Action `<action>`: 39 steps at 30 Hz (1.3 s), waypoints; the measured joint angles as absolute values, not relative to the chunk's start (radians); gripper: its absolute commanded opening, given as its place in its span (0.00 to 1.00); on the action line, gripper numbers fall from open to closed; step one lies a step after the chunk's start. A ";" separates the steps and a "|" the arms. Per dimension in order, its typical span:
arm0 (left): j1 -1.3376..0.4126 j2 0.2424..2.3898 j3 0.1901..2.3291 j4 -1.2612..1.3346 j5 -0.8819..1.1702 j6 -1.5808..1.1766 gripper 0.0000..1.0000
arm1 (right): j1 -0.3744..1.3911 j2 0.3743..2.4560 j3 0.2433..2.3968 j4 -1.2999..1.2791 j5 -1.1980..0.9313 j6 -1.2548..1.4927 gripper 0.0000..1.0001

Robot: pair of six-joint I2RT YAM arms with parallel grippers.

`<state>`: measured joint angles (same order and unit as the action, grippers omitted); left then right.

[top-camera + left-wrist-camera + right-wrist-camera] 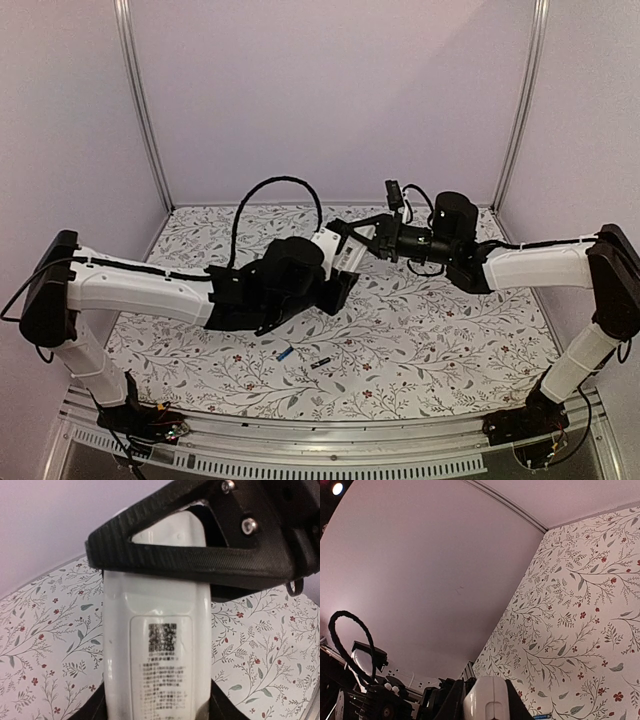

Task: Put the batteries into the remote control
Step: Pass from the left arm to the right, then remove the battery cover from the remote control.

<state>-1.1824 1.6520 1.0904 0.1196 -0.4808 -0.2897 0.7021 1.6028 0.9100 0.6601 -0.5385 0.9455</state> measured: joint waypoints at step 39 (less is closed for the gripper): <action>-1.174 1.391 0.949 -0.142 -0.028 0.601 0.43 | 0.730 1.705 0.938 0.291 -0.800 0.919 0.00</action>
<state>-1.1736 1.3911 0.9493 -0.1425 -0.0284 0.6006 0.7300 1.7050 0.9382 0.2909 -0.7998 0.9192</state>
